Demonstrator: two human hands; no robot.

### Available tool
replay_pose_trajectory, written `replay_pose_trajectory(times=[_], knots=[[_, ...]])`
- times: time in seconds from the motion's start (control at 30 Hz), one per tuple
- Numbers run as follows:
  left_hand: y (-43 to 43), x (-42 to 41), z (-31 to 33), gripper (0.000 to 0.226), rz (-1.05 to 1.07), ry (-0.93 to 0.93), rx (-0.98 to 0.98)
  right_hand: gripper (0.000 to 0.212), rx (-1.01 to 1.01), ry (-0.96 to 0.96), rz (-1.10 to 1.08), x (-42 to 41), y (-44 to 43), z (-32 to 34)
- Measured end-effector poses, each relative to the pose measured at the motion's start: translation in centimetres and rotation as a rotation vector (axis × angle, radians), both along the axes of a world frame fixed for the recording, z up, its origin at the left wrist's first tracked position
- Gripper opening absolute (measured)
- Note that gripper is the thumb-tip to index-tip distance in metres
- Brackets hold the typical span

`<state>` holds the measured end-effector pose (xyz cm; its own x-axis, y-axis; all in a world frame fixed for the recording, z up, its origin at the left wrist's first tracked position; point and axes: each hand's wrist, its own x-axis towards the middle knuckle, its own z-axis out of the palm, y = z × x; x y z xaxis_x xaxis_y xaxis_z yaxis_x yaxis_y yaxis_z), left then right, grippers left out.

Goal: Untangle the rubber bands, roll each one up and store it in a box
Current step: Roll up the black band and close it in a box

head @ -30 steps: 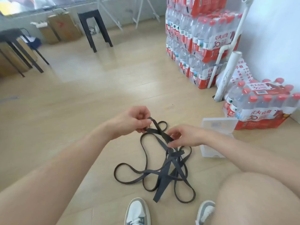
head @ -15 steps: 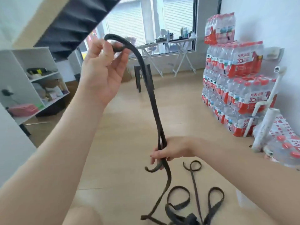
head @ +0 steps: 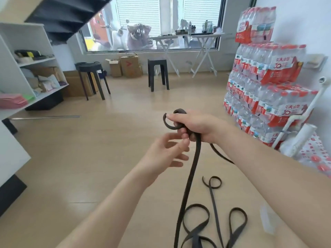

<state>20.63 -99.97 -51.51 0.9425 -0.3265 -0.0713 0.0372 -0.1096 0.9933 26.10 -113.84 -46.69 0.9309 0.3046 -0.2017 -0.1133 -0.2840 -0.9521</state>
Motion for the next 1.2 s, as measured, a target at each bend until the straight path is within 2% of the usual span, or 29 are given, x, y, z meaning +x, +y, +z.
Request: replay_pose_trajectory(times=[0.07,0.1,0.2,0.3,0.37,0.43,0.47,0.5,0.57,0.6,0.63,0.7,0.73,0.77,0.8,0.83,0.9,0.97,1.03,1.1,1.13,1.2], knots=[[0.7,1.0,0.6,0.042,0.173,-0.016,-0.154,0.04,-0.069,-0.018,0.085,0.4,0.1,-0.4],[1.1,1.4,0.8,0.042,0.229,-0.089,-0.132,0.041,-0.091,-0.015,0.122,0.4,0.3,-0.8],[1.9,2.3,0.5,0.035,0.335,-0.434,0.24,0.044,-0.129,0.023,0.181,0.9,0.6,-2.4],[2.5,2.3,0.7,0.019,0.312,-0.635,0.596,0.042,-0.123,0.129,0.285,1.7,-0.1,-4.1],[3.4,2.5,0.9,0.031,0.202,-0.632,0.943,0.048,-0.12,0.195,0.31,2.5,-1.2,-5.0],[4.6,2.8,0.8,0.035,0.101,-0.491,1.197,0.029,-0.221,0.203,0.317,3.4,-1.8,-5.8],[5.2,2.8,0.7,0.031,0.091,-0.389,1.208,0.017,-0.361,0.171,0.325,3.9,-1.7,-6.0],[5.7,3.0,0.6,0.026,0.13,-0.269,1.088,0.01,-0.564,0.098,0.328,4.5,-1.4,-6.1],[6.5,3.6,0.4,0.02,0.296,-0.054,0.662,0.014,-0.96,-0.148,0.314,6.1,-0.3,-5.8],[6.9,4.0,0.2,0.016,0.38,-0.001,0.45,0.018,-1.038,-0.28,0.249,6.8,0.5,-5.5],[7.3,4.3,0.2,0.013,0.44,0.023,0.274,0.021,-0.978,-0.364,0.131,7.9,1.3,-4.8],[7.6,4.6,0.3,0.014,0.507,0.052,-0.047,0.019,-0.516,-0.427,-0.187,10.0,2.5,-2.9],[7.7,4.8,0.4,0.015,0.528,0.069,-0.185,0.023,-0.277,-0.493,-0.323,10.9,2.9,-1.7],[7.8,4.8,0.6,0.017,0.538,0.082,-0.302,0.032,-0.124,-0.573,-0.403,11.7,3.0,-0.6],[8.0,4.9,0.8,0.02,0.536,0.088,-0.4,0.04,-0.075,-0.645,-0.413,12.0,2.9,0.5],[8.2,4.9,1.1,0.021,0.52,0.095,-0.477,0.049,-0.125,-0.688,-0.377,11.9,2.6,1.4],[8.3,4.8,1.4,0.016,0.472,0.087,-0.564,0.07,-0.44,-0.604,-0.234,11.0,1.4,1.6],[8.1,4.9,1.4,0.021,0.461,0.073,-0.574,0.075,-0.695,-0.369,-0.132,9.4,-0.3,0.2],[7.4,4.8,1.4,0.02,0.445,0.057,-0.545,0.063,-0.702,-0.231,-0.1,7.6,-1.5,-1.6],[6.6,4.6,1.3,0.018,0.382,0.045,-0.496,0.055,-0.665,-0.286,-0.057,5.7,-1.9,-3.5],[6.1,4.5,1.3,0.018,0.346,0.039,-0.461,0.058,-0.558,-0.278,0.005,4.7,-1.8,-4.5],[5.3,4.2,1.2,0.018,0.289,0.037,-0.427,0.075,-0.272,-0.122,0.231,2.0,-0.4,-6.0]])
